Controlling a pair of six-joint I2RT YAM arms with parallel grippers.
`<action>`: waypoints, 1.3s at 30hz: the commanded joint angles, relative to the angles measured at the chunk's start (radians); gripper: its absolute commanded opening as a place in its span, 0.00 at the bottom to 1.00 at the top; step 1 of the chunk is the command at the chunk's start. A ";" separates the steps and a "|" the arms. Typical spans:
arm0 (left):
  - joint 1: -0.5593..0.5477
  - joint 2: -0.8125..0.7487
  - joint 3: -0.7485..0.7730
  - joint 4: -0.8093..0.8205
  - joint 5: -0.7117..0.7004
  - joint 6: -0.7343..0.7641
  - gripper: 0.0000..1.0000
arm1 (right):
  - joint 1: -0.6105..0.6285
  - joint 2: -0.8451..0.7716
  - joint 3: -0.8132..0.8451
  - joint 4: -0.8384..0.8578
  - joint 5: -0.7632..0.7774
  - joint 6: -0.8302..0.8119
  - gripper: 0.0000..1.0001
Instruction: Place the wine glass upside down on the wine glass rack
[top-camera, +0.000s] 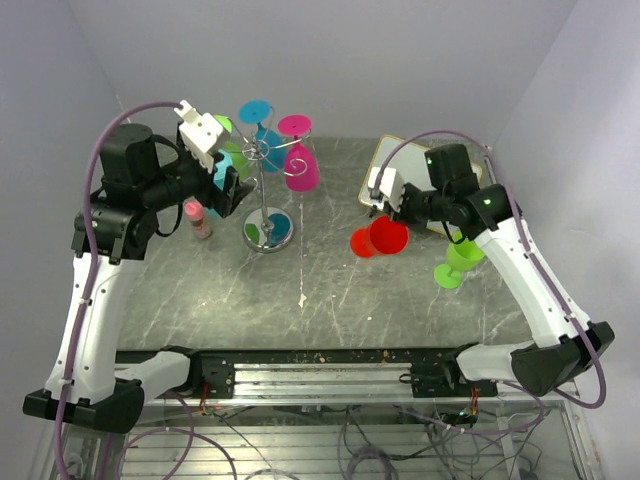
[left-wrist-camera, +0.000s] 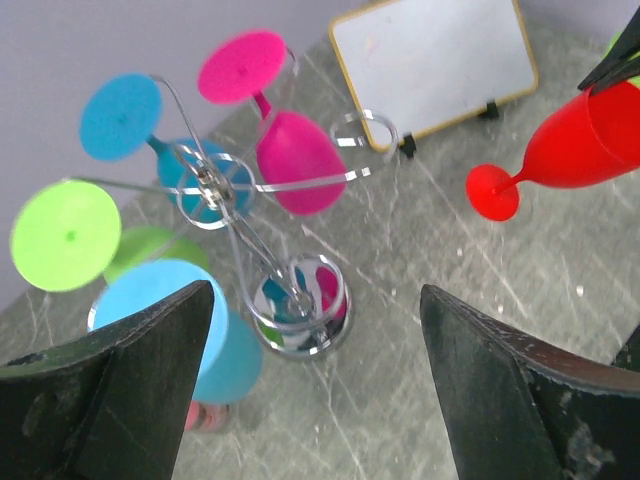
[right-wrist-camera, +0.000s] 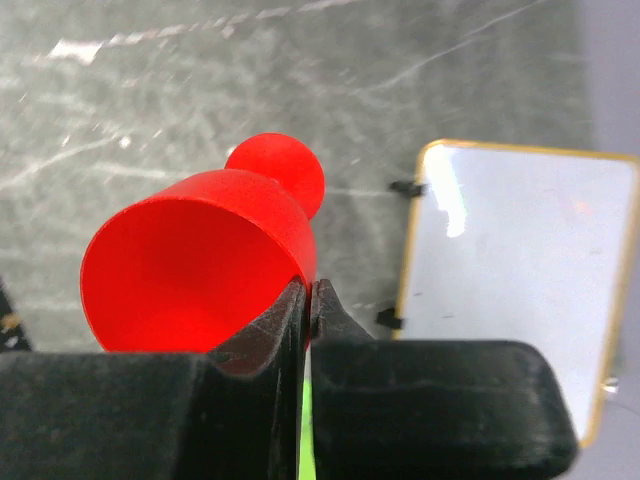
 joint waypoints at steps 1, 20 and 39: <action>0.028 0.027 0.089 0.125 0.040 -0.170 0.92 | -0.008 -0.016 0.138 0.130 0.058 0.065 0.00; -0.055 0.304 0.310 0.257 0.009 -0.400 0.78 | -0.007 0.230 0.723 0.342 0.198 0.411 0.00; -0.121 0.387 0.258 0.474 -0.008 -0.693 0.73 | -0.007 0.293 0.843 0.363 -0.095 0.627 0.00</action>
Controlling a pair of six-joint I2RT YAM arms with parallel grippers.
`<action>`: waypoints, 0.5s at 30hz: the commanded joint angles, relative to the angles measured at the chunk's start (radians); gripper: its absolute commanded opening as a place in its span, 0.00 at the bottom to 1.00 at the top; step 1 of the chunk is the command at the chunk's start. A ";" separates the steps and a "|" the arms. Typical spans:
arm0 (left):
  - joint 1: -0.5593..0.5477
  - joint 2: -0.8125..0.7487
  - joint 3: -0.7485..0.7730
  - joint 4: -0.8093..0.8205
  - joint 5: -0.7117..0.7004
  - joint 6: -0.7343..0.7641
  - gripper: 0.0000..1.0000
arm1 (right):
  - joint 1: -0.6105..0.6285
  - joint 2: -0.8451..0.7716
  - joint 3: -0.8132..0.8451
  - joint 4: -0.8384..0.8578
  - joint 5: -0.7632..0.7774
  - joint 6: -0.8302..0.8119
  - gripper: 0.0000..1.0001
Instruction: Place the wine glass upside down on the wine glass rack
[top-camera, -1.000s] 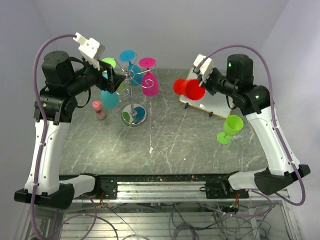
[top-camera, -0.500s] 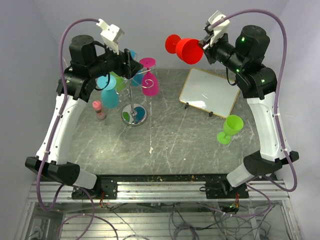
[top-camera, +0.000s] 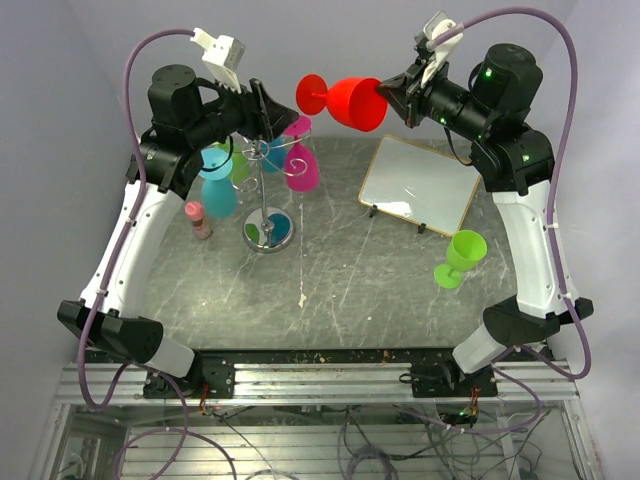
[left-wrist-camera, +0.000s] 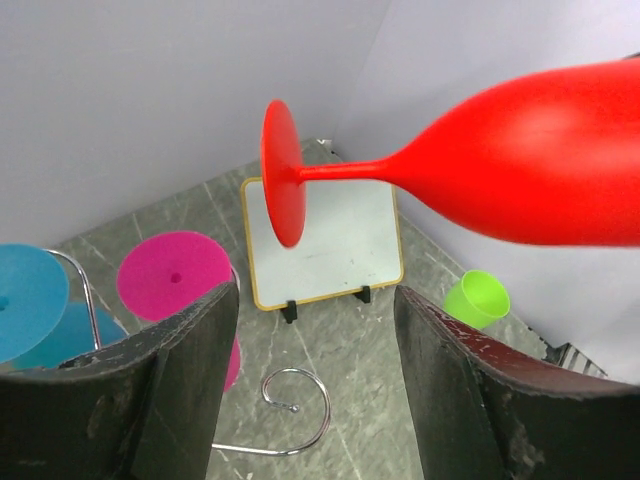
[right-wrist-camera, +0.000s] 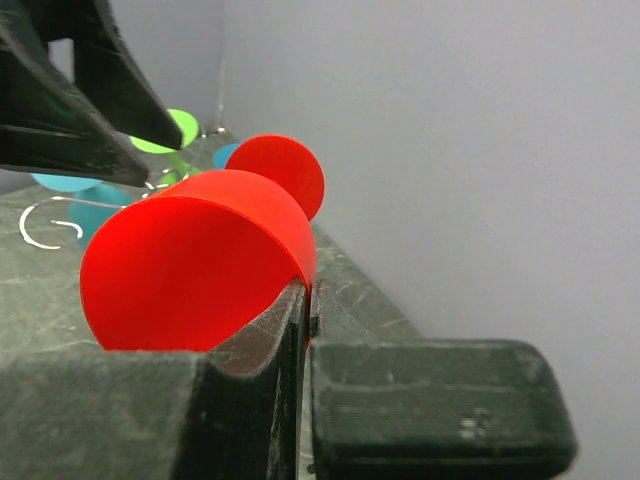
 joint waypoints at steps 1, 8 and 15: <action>-0.002 0.014 -0.016 0.077 0.005 -0.085 0.71 | -0.001 -0.007 0.002 0.035 -0.097 0.055 0.00; -0.002 0.013 -0.041 0.083 0.009 -0.104 0.60 | -0.002 -0.007 -0.012 0.035 -0.135 0.058 0.00; -0.002 0.026 -0.053 0.093 0.025 -0.125 0.48 | -0.003 -0.011 -0.017 0.034 -0.171 0.065 0.00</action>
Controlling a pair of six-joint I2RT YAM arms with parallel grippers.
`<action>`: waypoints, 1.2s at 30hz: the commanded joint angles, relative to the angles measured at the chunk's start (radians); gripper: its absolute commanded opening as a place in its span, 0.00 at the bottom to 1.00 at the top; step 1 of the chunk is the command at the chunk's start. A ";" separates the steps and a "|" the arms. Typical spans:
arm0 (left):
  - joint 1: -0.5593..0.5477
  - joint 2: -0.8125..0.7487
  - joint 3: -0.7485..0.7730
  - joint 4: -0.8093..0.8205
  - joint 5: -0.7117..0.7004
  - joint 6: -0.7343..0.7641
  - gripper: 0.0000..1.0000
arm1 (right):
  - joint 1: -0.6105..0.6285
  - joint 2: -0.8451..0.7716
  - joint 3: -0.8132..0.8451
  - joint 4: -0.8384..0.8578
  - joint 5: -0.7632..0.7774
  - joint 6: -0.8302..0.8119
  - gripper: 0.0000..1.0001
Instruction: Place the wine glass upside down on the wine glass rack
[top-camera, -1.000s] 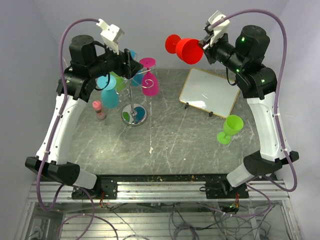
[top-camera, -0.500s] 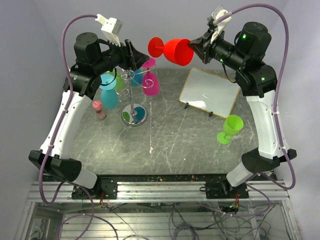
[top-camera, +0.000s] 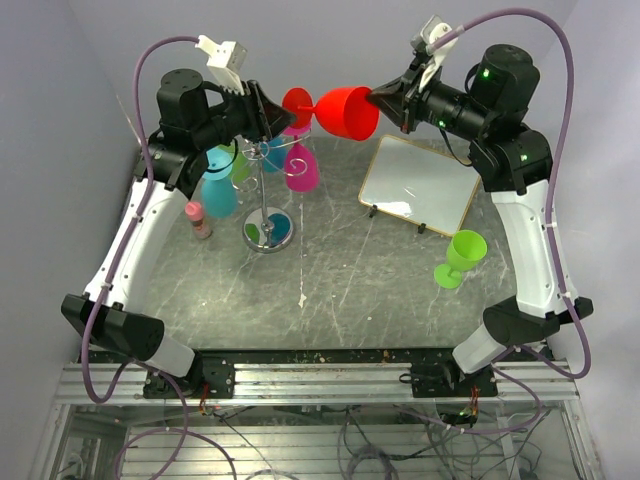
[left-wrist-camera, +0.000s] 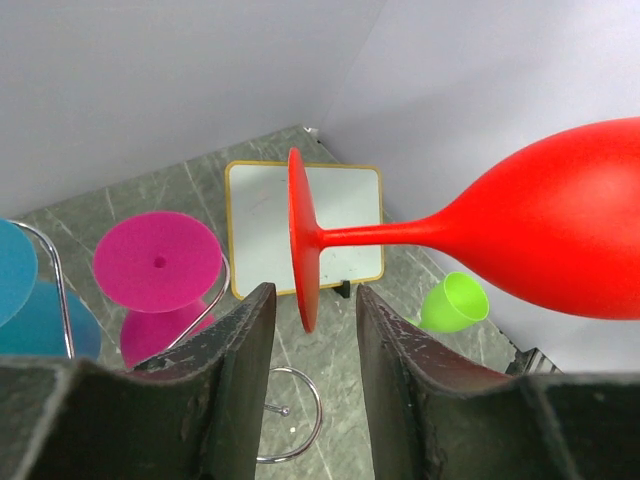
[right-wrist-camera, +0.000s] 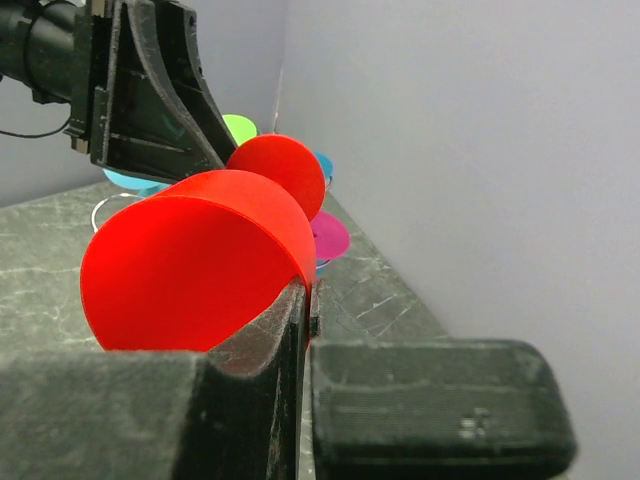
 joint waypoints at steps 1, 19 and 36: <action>-0.002 0.012 -0.002 0.052 0.025 -0.038 0.46 | -0.003 -0.014 -0.011 0.033 -0.043 0.013 0.00; 0.000 0.004 -0.026 0.109 0.127 -0.038 0.07 | -0.006 -0.031 -0.053 0.029 -0.062 -0.007 0.00; 0.093 -0.050 -0.038 0.121 0.058 -0.102 0.07 | -0.028 -0.083 -0.111 0.016 -0.065 -0.042 0.50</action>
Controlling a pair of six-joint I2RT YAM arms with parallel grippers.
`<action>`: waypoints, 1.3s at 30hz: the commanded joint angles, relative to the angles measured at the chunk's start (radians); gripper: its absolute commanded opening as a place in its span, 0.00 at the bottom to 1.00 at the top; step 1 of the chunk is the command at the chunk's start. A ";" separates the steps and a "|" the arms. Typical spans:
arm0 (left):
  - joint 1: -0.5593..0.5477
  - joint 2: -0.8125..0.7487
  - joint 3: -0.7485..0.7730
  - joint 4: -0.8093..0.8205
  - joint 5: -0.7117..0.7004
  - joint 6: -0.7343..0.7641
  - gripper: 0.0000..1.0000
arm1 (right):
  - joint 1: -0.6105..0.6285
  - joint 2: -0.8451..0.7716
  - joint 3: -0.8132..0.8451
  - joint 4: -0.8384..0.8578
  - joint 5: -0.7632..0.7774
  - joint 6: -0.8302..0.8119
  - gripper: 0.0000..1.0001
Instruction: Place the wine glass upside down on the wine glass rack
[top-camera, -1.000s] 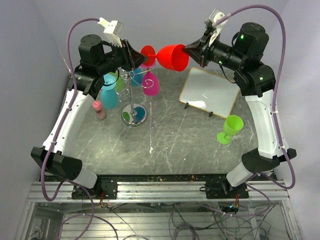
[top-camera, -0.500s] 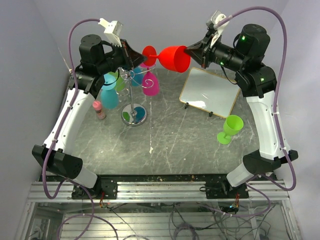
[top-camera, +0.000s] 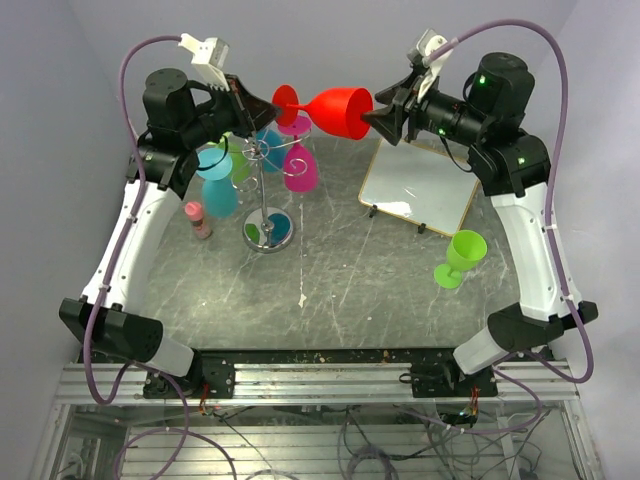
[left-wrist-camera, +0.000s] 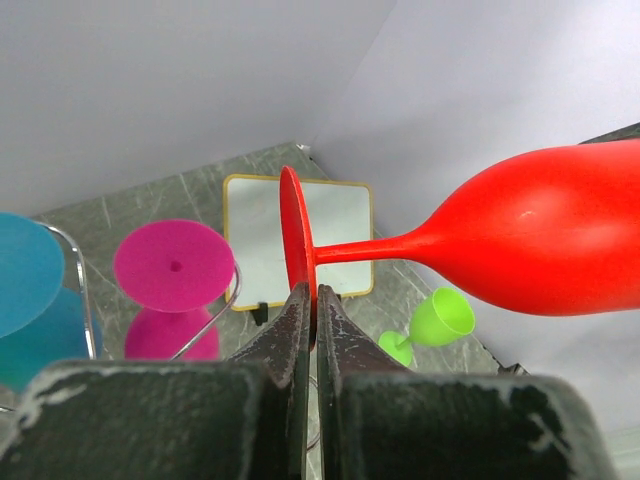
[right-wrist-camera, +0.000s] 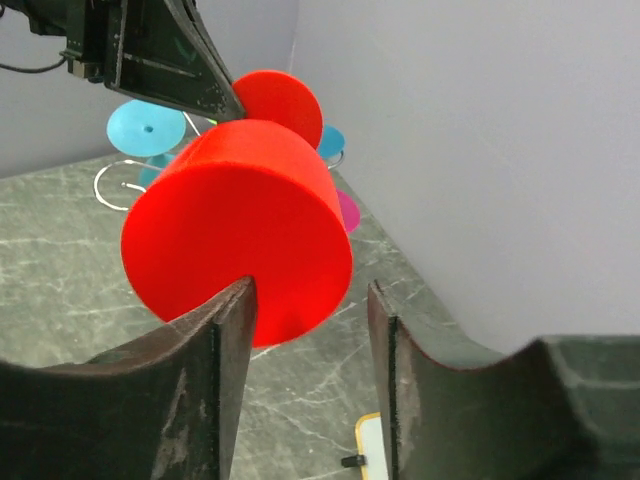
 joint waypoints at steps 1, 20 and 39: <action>0.034 -0.043 -0.006 0.057 0.004 -0.029 0.07 | -0.012 -0.047 -0.004 0.000 -0.013 -0.017 0.57; 0.027 -0.124 0.122 -0.183 -0.267 0.434 0.07 | -0.116 -0.158 -0.076 -0.032 0.081 -0.087 0.80; -0.247 -0.088 0.162 -0.366 -0.450 0.858 0.07 | -0.301 -0.200 -0.231 0.055 0.042 -0.031 0.82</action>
